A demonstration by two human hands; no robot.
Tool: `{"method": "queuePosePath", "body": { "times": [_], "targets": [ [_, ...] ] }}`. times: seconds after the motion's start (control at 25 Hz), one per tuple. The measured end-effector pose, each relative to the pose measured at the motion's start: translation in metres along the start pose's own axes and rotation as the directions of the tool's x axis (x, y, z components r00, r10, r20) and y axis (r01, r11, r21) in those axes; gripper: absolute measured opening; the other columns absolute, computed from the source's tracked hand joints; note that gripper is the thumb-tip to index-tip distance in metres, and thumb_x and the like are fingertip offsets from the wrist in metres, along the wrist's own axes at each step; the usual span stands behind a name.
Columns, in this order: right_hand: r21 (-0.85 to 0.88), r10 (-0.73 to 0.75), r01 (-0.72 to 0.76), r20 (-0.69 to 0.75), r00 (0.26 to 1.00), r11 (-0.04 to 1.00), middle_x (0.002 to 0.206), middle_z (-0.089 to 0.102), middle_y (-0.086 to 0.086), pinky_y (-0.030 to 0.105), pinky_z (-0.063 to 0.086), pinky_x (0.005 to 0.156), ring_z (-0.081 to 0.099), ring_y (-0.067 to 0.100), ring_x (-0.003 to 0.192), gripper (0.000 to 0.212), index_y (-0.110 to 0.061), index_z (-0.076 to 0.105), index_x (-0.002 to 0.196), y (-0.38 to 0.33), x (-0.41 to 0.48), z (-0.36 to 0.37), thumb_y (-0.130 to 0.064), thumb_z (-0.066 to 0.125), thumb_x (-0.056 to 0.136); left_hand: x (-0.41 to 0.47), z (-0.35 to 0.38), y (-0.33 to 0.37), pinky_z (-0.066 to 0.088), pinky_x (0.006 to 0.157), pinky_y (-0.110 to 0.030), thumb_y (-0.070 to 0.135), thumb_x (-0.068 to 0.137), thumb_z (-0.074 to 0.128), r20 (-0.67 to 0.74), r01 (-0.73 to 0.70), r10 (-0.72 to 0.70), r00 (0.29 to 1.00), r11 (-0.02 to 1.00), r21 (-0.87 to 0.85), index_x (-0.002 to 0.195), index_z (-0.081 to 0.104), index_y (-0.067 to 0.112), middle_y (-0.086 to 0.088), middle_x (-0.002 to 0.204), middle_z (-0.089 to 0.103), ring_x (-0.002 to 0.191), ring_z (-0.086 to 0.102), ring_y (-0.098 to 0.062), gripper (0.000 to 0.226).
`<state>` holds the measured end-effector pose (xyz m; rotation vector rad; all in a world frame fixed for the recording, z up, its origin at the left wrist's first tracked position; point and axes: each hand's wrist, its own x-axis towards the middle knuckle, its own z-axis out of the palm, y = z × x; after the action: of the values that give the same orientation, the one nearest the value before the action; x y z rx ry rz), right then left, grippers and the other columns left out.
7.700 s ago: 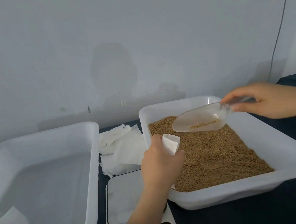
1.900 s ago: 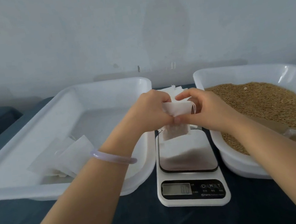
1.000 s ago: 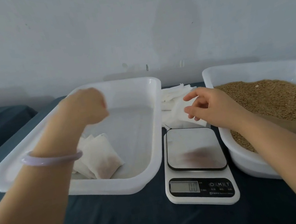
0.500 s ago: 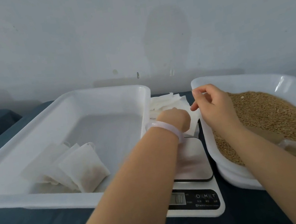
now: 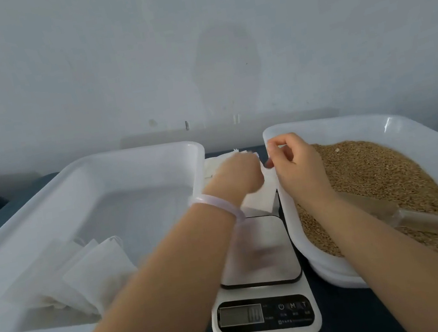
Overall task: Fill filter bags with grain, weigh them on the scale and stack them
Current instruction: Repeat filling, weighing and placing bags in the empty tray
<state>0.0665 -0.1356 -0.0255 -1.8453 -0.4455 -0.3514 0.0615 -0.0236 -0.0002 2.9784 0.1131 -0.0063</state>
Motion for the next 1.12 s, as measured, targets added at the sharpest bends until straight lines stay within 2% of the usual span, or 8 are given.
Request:
{"method": "queuePosePath", "body": {
  "times": [0.12, 0.24, 0.36, 0.52, 0.76, 0.84, 0.96, 1.12],
  "targets": [
    [0.096, 0.062, -0.060, -0.024, 0.998, 0.994, 0.088, 0.061, -0.007, 0.020, 0.039, 0.064, 0.054, 0.005, 0.074, 0.026, -0.023, 0.055, 0.107, -0.002, 0.002, -0.003, -0.008, 0.046, 0.089, -0.015, -0.036, -0.019, 0.047, 0.082, -0.027, 0.007, 0.077, 0.066, -0.135, -0.037, -0.009, 0.991, 0.940, -0.339, 0.112, 0.063, 0.013, 0.002, 0.105, 0.062, 0.101, 0.060, -0.020, 0.036],
    [0.163, 0.108, -0.122, 0.096, 0.990, 0.979, 0.099, 0.057, -0.011, 0.018, 0.040, 0.069, 0.053, 0.002, 0.085, 0.039, -0.021, 0.054, 0.118, -0.008, 0.001, -0.003, -0.005, 0.049, 0.084, -0.045, -0.046, -0.038, 0.055, 0.076, -0.025, 0.011, 0.064, 0.084, -0.005, -0.014, 0.016, 1.000, 0.681, -0.732, 0.094, 0.067, 0.019, 0.002, 0.095, 0.070, 0.087, 0.067, -0.014, 0.036],
    [0.250, 0.091, -0.180, 0.328, 0.940, 0.952, 0.107, 0.062, -0.007, 0.016, 0.043, 0.076, 0.057, -0.001, 0.092, 0.041, -0.026, 0.059, 0.112, -0.015, -0.001, -0.004, -0.017, 0.054, 0.072, -0.063, -0.035, -0.048, 0.054, 0.064, -0.018, -0.005, 0.067, 0.078, 0.063, 0.026, 0.075, 0.995, 0.422, -0.906, 0.096, 0.067, 0.012, -0.005, 0.096, 0.070, 0.078, 0.070, -0.011, 0.035],
    [0.326, -0.033, -0.146, 0.486, 0.873, 0.934, 0.111, 0.066, -0.002, 0.025, 0.050, 0.073, 0.064, 0.012, 0.096, 0.034, -0.030, 0.063, 0.103, -0.015, -0.008, -0.008, -0.032, 0.064, 0.069, -0.066, -0.025, -0.060, 0.053, 0.073, -0.020, -0.010, 0.067, 0.069, 0.049, 0.013, 0.259, 0.965, 0.140, -0.990, 0.107, 0.067, 0.004, -0.012, 0.098, 0.070, 0.088, 0.069, -0.019, 0.042],
    [0.214, 0.023, -0.094, 0.314, 0.949, 0.972, 0.071, 0.059, 0.002, 0.031, 0.053, 0.065, 0.056, 0.012, 0.068, 0.009, -0.011, 0.070, 0.079, -0.013, -0.008, -0.006, -0.019, 0.073, 0.081, -0.063, -0.010, -0.061, 0.054, 0.054, -0.024, 0.015, 0.094, 0.054, 0.063, 0.060, 0.023, 0.998, 0.114, -0.992, 0.089, 0.068, 0.005, -0.006, 0.076, 0.071, 0.065, 0.067, -0.017, 0.018],
    [0.208, 0.032, -0.091, 0.273, 0.962, 0.974, 0.075, 0.064, -0.001, 0.030, 0.051, 0.072, 0.058, 0.011, 0.070, 0.011, -0.009, 0.072, 0.083, -0.013, -0.007, -0.005, -0.018, 0.074, 0.078, -0.063, -0.007, -0.063, 0.052, 0.052, -0.023, 0.016, 0.092, 0.057, 0.058, 0.058, -0.002, 0.998, 0.160, -0.985, 0.085, 0.069, 0.007, -0.004, 0.071, 0.070, 0.060, 0.065, -0.016, 0.017],
    [0.263, 0.003, -0.078, 0.274, 0.962, 0.962, 0.079, 0.068, -0.017, 0.018, 0.049, 0.074, 0.062, 0.000, 0.076, 0.034, -0.033, 0.069, 0.093, -0.019, -0.010, -0.009, -0.026, 0.084, 0.063, -0.066, -0.007, -0.060, 0.043, 0.052, -0.023, 0.014, 0.083, 0.069, 0.026, 0.031, -0.023, 0.999, 0.295, -0.955, 0.070, 0.066, 0.011, -0.002, 0.062, 0.063, 0.056, 0.056, -0.018, 0.014],
    [0.244, -0.073, -0.004, 0.304, 0.950, 0.970, 0.088, 0.069, -0.010, 0.027, 0.053, 0.078, 0.064, 0.005, 0.087, 0.041, -0.032, 0.067, 0.092, -0.023, -0.016, -0.010, -0.037, 0.084, 0.055, -0.066, -0.006, -0.056, 0.039, 0.056, -0.029, 0.013, 0.073, 0.078, 0.002, 0.038, -0.110, 0.994, 0.322, -0.946, 0.067, 0.054, 0.013, -0.001, 0.060, 0.058, 0.058, 0.053, -0.021, 0.025]
  ]
}}
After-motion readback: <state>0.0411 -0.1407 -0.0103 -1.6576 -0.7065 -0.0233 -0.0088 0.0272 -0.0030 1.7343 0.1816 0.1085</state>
